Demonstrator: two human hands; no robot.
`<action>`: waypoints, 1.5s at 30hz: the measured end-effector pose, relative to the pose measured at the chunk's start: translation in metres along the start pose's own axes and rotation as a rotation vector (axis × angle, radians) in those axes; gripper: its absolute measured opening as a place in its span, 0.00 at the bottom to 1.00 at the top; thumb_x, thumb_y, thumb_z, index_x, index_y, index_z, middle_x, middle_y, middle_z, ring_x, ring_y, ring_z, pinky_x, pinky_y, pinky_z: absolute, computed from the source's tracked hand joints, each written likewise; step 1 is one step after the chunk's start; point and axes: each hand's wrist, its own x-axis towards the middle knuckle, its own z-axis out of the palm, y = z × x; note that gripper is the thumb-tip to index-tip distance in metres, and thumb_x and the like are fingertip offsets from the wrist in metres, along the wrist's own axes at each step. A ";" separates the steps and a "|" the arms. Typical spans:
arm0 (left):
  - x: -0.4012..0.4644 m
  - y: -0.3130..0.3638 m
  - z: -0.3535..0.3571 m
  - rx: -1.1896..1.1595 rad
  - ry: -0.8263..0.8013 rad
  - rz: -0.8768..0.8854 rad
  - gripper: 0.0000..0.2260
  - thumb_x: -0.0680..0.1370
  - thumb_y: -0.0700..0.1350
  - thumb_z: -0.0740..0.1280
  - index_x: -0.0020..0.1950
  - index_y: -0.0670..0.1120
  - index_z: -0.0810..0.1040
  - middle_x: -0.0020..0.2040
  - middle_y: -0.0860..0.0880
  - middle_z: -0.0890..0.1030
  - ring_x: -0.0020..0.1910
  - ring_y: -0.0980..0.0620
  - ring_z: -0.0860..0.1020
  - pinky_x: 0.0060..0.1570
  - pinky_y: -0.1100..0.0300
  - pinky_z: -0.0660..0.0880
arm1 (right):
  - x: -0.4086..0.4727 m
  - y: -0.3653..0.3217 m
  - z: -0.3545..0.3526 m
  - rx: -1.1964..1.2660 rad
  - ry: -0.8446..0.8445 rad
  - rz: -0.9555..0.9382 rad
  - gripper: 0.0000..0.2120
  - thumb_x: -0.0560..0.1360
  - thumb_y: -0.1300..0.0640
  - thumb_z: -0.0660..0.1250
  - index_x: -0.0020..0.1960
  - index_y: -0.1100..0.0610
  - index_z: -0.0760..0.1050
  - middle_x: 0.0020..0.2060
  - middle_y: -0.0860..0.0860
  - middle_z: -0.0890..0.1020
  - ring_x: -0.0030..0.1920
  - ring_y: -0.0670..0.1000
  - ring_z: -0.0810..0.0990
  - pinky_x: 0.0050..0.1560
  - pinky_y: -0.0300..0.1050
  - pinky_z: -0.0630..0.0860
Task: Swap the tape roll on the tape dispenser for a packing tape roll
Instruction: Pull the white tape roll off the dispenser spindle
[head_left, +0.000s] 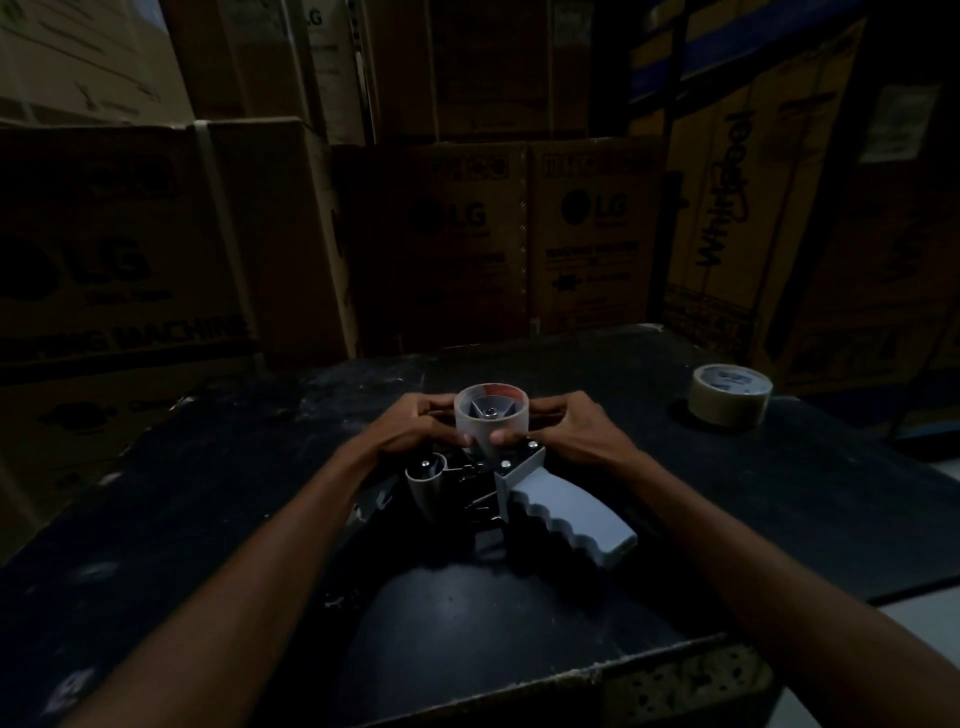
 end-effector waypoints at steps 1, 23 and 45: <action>-0.001 0.000 0.000 0.011 -0.003 0.013 0.26 0.69 0.39 0.72 0.67 0.48 0.76 0.61 0.48 0.82 0.60 0.49 0.80 0.61 0.52 0.76 | -0.002 0.001 0.001 0.006 0.012 -0.017 0.20 0.64 0.42 0.79 0.54 0.44 0.82 0.45 0.42 0.86 0.46 0.36 0.83 0.41 0.28 0.74; -0.006 0.001 -0.002 0.082 0.036 0.113 0.28 0.71 0.36 0.72 0.70 0.50 0.74 0.64 0.50 0.80 0.63 0.53 0.78 0.61 0.57 0.75 | -0.011 0.008 0.010 0.155 0.048 -0.146 0.28 0.65 0.46 0.80 0.63 0.47 0.80 0.53 0.45 0.86 0.54 0.41 0.83 0.54 0.38 0.78; 0.013 0.006 0.002 0.149 0.020 0.087 0.21 0.71 0.34 0.72 0.63 0.45 0.79 0.54 0.47 0.85 0.51 0.54 0.83 0.49 0.65 0.79 | -0.001 -0.002 -0.003 0.115 -0.017 0.052 0.20 0.68 0.45 0.76 0.58 0.46 0.80 0.51 0.46 0.84 0.47 0.42 0.83 0.45 0.38 0.76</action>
